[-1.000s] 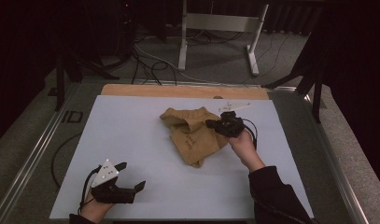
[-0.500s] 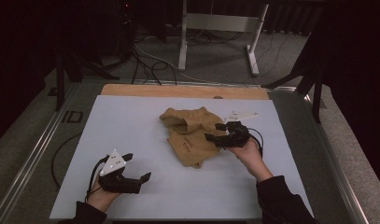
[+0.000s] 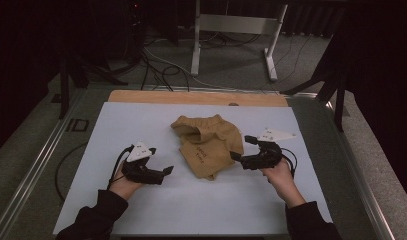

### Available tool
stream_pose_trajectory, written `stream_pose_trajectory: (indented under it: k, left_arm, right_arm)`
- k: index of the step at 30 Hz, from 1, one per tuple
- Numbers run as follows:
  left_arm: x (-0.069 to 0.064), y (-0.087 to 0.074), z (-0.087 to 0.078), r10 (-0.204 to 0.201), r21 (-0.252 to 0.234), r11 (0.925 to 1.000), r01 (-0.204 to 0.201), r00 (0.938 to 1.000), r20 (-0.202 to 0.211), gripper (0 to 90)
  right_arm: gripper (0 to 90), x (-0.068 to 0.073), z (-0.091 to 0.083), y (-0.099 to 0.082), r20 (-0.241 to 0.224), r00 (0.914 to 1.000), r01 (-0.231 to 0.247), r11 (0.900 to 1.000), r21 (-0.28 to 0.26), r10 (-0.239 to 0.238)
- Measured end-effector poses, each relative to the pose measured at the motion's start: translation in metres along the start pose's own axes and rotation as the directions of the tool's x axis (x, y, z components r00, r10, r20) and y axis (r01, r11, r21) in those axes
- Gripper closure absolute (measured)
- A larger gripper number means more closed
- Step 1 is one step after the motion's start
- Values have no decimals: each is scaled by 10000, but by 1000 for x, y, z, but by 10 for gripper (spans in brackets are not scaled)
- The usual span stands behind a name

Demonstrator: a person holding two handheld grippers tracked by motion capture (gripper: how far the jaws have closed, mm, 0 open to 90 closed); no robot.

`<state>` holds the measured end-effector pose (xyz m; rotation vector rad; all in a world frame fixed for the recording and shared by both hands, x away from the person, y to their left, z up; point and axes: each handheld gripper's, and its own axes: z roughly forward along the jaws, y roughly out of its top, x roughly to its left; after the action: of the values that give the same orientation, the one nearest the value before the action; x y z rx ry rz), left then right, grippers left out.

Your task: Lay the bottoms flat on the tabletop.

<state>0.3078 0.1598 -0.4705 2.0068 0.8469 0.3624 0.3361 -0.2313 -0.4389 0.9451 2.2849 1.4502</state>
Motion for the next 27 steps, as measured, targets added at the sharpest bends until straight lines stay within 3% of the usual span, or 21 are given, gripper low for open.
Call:
stream_pose_trajectory:
  k: [1, 2, 3, 9, 12, 13, 18, 24, 25, 27]
  left_arm:
    - [3, 5, 11, -32, 120, 9999, 31, 10000, 67, 160]
    - [3, 5, 11, -32, 120, 9999, 31, 10000, 67, 162]
    - [5, 10, 22, -42, 281, 9996, 40, 10000, 79, 168]
    - [11, 23, 52, 2, 633, 9980, -18, 9997, 260, 265]
    - [13, 24, 60, -66, 733, 9973, 35, 9991, 421, 314]
    - [15, 24, 69, -253, 875, 9960, 198, 9978, 621, 336]
    - [18, 22, 83, -351, 1185, 9926, 257, 9964, 775, 417]
    - [16, 19, 91, 80, 1520, 9881, -218, 9958, 909, 642]
    - [15, 19, 91, 162, 1484, 9885, -295, 9958, 899, 761]
    - [14, 19, 90, 361, 1554, 9866, -495, 9955, 881, 873]
  right_arm:
    - [131, 0, -4, -3, 154, 9997, 199, 9998, 32, -199]
    - [131, 0, -4, -3, 154, 9997, 199, 9998, 32, -199]
    - [132, 1, -8, -6, 275, 9993, 244, 9997, 19, -244]
    - [134, 4, -15, -13, 578, 9974, 424, 9990, 114, -430]
    - [134, 5, -16, -15, 767, 9956, 539, 9985, 96, -544]
    - [134, 4, -16, -17, 856, 9947, 555, 9983, 180, -569]
    - [134, 2, -14, -20, 824, 9950, 551, 9982, 237, -569]
    - [135, 2, -15, -20, 840, 9947, 573, 9981, 239, -591]
    - [136, 2, -15, -20, 862, 9951, 474, 9987, 184, -488]
    - [137, 2, -16, -19, 869, 9949, 495, 9987, 156, -507]
